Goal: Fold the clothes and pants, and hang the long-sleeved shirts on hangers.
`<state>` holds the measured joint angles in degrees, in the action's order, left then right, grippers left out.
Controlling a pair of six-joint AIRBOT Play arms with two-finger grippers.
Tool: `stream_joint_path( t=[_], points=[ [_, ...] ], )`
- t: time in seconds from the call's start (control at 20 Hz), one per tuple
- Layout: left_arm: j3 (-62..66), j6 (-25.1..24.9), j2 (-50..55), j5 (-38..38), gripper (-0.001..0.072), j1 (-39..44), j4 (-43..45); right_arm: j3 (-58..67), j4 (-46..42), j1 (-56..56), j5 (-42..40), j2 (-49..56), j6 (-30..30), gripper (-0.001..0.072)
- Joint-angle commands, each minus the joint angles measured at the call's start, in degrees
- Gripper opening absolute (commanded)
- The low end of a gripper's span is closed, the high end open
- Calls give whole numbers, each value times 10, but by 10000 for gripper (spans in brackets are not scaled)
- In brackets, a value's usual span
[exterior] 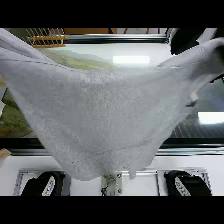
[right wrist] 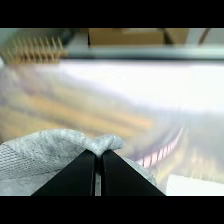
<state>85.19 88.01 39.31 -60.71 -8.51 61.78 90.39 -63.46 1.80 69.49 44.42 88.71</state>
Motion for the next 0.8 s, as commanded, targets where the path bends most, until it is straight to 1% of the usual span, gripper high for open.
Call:
stream_joint_path(
  t=[0.0, 0.1, 0.2, 0.25, 0.4, 0.45, 0.5, 0.55, 0.6, 0.65, 0.7, 0.75],
  points=[
    [-71, 14, 96, -2, 9, 10, 11, -10, -7, 0, 90, 128, 34, 18],
    [-74, 11, 196, 12, 9, 35, 12, -11, -31, 0, 82, 223, 10, 19],
    [-36, -21, 311, 27, 9, 69, 12, -11, -59, 0, 45, 306, -5, 19],
    [-4, -29, 366, 29, 9, 84, 12, -11, -70, 0, 18, 341, -9, 19],
    [125, -31, 526, 21, 9, 115, 12, -11, -88, 6, -71, 400, -8, 21],
    [162, -21, 562, 16, 11, 117, 12, -11, -88, 10, -91, 406, -8, 41],
    [192, -2, 591, 9, 207, 116, 12, -11, -87, 14, -106, 408, -8, 208],
    [215, 16, 609, 2, 584, 108, 12, -9, -88, 19, -112, 407, -9, 489],
    [233, 34, 620, -13, 620, 98, 13, -4, -88, 26, -111, 405, -9, 641],
    [243, 41, 622, -30, 608, 83, 12, -4, -88, 35, -109, 396, -9, 605],
    [245, 42, 617, -48, 607, 65, 13, -4, -88, 44, -101, 384, -9, 525],
    [233, 42, 602, -63, 607, 44, 16, -5, -88, 52, -89, 367, -9, 502]
  ],
)
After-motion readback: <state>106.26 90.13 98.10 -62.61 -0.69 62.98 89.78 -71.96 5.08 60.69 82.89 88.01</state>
